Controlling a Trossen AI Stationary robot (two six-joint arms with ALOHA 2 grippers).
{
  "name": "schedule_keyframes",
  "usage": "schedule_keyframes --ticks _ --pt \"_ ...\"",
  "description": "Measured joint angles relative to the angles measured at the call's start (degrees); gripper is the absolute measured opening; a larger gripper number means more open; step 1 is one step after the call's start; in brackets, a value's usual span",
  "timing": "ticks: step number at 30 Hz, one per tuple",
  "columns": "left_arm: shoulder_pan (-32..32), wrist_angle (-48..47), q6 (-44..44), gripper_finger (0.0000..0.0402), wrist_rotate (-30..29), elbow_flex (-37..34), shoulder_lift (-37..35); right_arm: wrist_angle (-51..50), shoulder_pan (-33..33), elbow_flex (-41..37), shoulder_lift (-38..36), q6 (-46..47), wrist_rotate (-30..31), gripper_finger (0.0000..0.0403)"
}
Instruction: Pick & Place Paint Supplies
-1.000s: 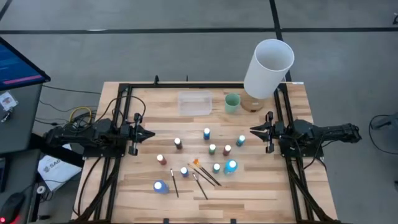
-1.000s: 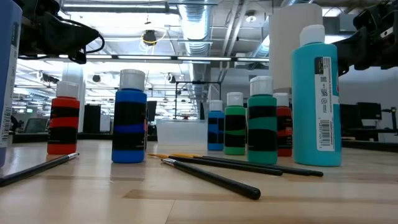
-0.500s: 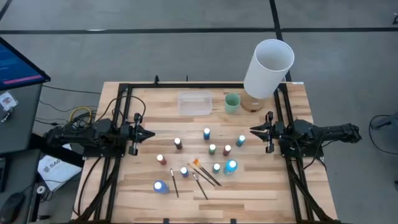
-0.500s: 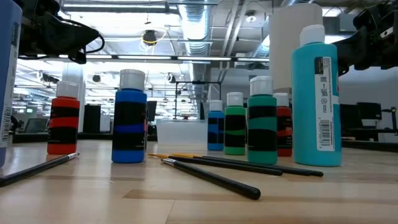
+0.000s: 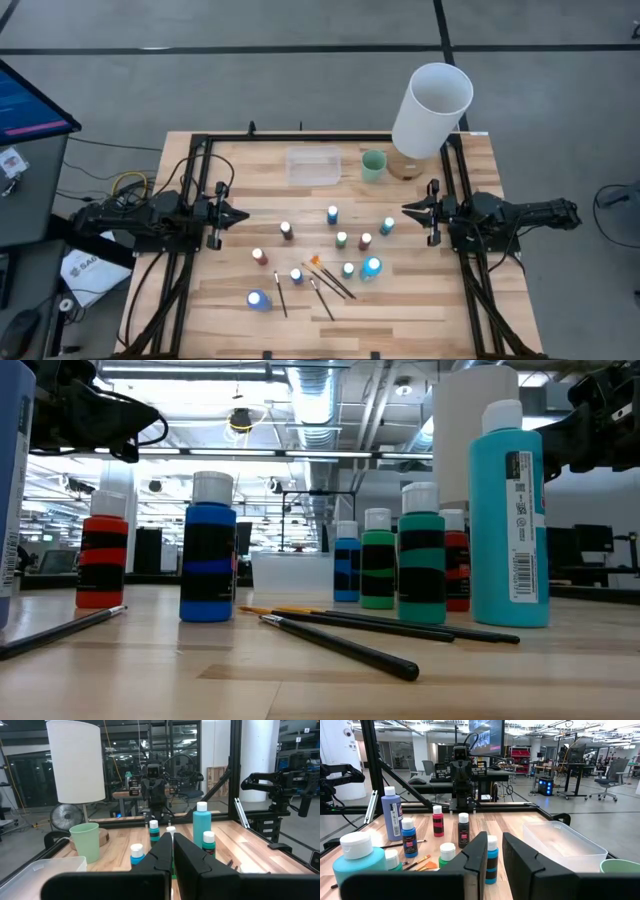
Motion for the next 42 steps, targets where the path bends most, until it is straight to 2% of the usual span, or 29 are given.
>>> schedule_keyframes --ticks 34,37,42 --pt "0.0 1.47 -0.03 0.0002 0.01 0.01 0.0 1.35 0.0 0.02 -0.02 0.0 0.0 0.0054" --pt "-0.01 4.82 -2.11 0.0002 0.02 0.01 0.0 0.81 0.0 0.01 -0.02 0.0 0.02 0.0054" --pt "-0.01 18.52 -7.46 0.0002 0.02 0.01 0.0 0.65 0.0 0.02 -0.02 0.0 0.02 0.0054"
